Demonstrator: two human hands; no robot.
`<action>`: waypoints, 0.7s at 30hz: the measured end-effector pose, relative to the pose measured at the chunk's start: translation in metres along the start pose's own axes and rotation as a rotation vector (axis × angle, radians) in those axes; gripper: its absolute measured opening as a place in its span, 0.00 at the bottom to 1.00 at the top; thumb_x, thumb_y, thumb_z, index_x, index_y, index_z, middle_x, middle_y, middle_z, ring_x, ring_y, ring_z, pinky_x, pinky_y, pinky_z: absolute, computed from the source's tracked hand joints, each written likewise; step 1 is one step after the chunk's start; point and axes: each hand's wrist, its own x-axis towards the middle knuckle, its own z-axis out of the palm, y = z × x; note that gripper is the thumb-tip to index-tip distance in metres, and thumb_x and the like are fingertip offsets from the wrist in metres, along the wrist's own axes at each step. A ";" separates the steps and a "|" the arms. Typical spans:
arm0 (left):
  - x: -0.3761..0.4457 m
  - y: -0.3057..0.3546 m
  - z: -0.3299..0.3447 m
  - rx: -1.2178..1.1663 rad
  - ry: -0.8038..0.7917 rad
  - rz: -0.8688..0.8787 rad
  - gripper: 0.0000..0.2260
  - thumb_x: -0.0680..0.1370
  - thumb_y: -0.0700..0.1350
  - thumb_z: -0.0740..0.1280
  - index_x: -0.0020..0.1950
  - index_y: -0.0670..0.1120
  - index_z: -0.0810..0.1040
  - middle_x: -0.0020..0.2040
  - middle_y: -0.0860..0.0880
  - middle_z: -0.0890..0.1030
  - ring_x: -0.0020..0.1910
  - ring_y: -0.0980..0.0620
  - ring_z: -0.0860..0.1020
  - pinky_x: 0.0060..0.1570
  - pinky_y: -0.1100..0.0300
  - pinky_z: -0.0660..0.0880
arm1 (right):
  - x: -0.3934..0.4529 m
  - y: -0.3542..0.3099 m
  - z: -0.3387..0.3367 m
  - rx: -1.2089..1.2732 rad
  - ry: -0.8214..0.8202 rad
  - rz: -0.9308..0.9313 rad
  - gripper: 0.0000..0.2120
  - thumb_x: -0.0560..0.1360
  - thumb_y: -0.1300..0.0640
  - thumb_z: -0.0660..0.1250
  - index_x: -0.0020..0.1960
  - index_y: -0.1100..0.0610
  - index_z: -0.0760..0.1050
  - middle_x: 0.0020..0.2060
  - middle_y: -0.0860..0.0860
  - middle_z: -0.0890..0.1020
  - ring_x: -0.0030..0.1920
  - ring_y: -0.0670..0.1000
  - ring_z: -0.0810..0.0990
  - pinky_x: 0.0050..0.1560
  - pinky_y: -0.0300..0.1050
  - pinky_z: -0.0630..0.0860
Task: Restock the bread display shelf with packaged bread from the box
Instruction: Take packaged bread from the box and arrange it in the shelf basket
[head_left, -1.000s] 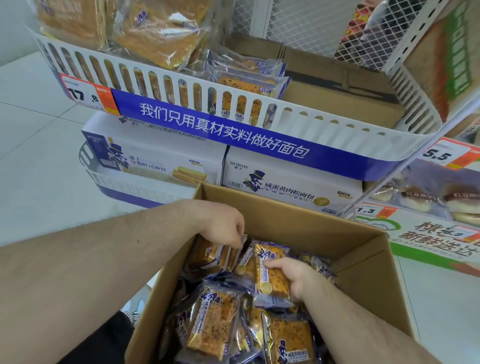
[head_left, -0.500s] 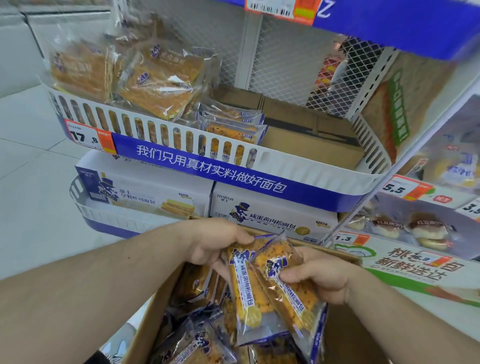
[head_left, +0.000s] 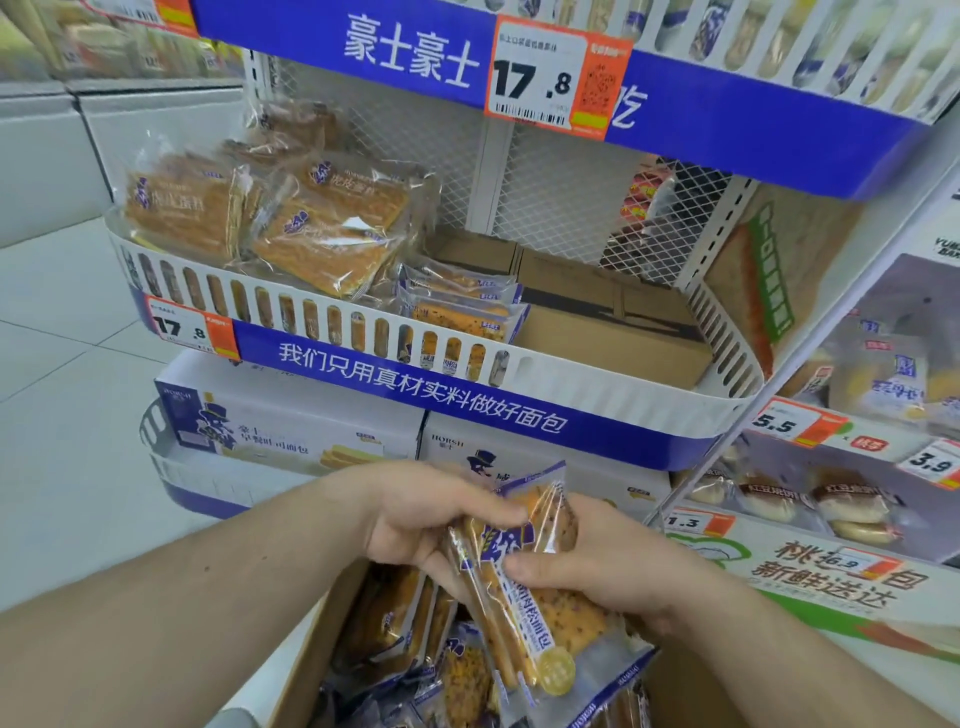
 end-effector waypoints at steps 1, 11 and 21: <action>-0.003 0.001 -0.001 0.029 0.013 0.026 0.15 0.77 0.45 0.70 0.61 0.42 0.76 0.56 0.39 0.83 0.56 0.40 0.82 0.58 0.45 0.78 | 0.000 -0.005 0.001 -0.034 0.014 -0.016 0.21 0.69 0.49 0.79 0.59 0.44 0.76 0.50 0.45 0.87 0.50 0.46 0.86 0.57 0.47 0.81; -0.027 0.017 -0.028 -0.345 0.353 0.597 0.24 0.66 0.38 0.71 0.63 0.43 0.76 0.49 0.41 0.85 0.46 0.45 0.85 0.40 0.54 0.83 | 0.003 -0.035 -0.036 0.087 0.423 -0.125 0.50 0.47 0.37 0.81 0.66 0.49 0.72 0.57 0.51 0.81 0.55 0.52 0.83 0.58 0.56 0.80; -0.030 0.043 -0.040 -0.355 0.500 0.753 0.12 0.76 0.35 0.68 0.58 0.46 0.78 0.46 0.46 0.85 0.43 0.49 0.84 0.42 0.56 0.82 | 0.031 -0.072 -0.028 0.399 0.388 -0.298 0.22 0.67 0.66 0.75 0.60 0.59 0.77 0.47 0.56 0.87 0.46 0.57 0.87 0.43 0.49 0.81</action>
